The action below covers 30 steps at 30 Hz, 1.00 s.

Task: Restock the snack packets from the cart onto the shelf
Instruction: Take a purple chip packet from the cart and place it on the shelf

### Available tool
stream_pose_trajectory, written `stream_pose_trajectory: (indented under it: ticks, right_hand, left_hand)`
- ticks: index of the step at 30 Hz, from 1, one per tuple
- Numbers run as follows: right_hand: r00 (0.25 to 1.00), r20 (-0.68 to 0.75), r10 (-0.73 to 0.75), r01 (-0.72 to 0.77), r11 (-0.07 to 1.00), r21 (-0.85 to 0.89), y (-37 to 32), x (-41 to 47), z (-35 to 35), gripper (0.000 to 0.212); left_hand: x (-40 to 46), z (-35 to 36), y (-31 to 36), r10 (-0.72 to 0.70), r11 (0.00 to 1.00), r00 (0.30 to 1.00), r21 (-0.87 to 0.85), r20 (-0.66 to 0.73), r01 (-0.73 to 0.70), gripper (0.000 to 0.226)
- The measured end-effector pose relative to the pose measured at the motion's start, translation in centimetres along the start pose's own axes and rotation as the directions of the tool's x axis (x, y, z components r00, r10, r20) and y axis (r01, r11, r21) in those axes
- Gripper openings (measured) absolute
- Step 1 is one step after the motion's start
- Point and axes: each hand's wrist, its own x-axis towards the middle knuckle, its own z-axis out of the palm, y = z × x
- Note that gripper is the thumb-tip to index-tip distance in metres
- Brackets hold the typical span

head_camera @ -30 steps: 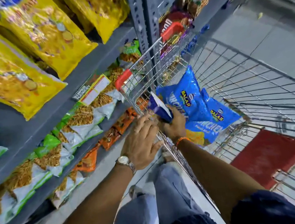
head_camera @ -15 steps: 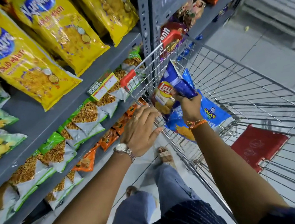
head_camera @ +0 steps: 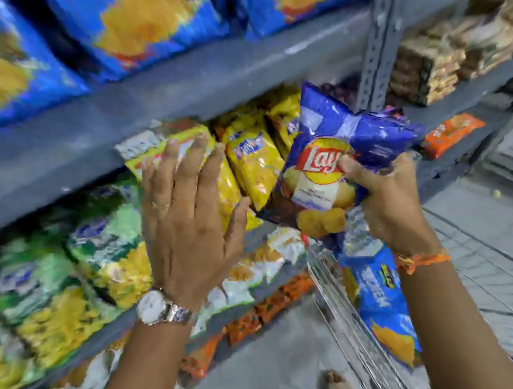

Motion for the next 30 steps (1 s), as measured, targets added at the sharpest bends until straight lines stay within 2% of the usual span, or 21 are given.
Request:
stream_pose_trajectory:
  ticks: [4,7,9,13,16,21,25,30]
  right_hand:
    - [0.983,0.178,-0.045,0.038,0.998,0.04,-5.2,-0.3,6.8,0.042]
    - [0.94,0.325,-0.105,0.071,0.991,0.115,-7.8,-0.6,11.9,0.037]
    - [0.902,0.413,-0.128,0.071,0.986,0.151,-8.8,-0.7,15.5,0.034]
    - [0.834,0.534,-0.14,0.051,0.983,0.178,-9.4,-0.9,22.7,0.045]
    - [0.772,0.613,-0.165,0.039,0.976,0.214,-9.3,-1.3,28.5,0.039]
    - [0.691,0.711,-0.132,0.011,0.985,0.172,-7.2,-2.0,38.0,0.033]
    - [0.67,0.739,-0.073,-0.038,0.99,0.133,-4.1,-3.1,44.8,0.025]
    - [0.645,0.762,-0.057,-0.059,0.99,0.124,-0.8,-4.9,50.4,0.024]
  left_hand:
    - [0.8,-6.0,-5.4,-0.039,0.981,0.992,0.187,-0.121,0.061,0.06]
    - [-0.4,-9.8,-10.0,-0.097,0.945,0.98,0.292,-0.173,0.145,0.059]
    - [-2.0,-12.1,-13.0,-0.167,0.917,0.973,0.336,-0.161,0.213,0.06]
    - [-6.5,-15.4,-18.1,-0.308,0.868,0.947,0.383,-0.086,0.317,0.06]
    - [-9.8,-17.2,-21.0,-0.393,0.842,0.918,0.379,-0.057,0.384,0.059]
    - [-12.6,-19.2,-24.1,-0.4,0.843,0.916,0.382,-0.023,0.378,0.059]
    - [-12.9,-20.6,-25.8,-0.366,0.846,0.93,0.403,-0.041,0.35,0.055]
    - [-12.3,-21.3,-26.9,-0.301,0.867,0.953,0.422,0.02,0.265,0.052]
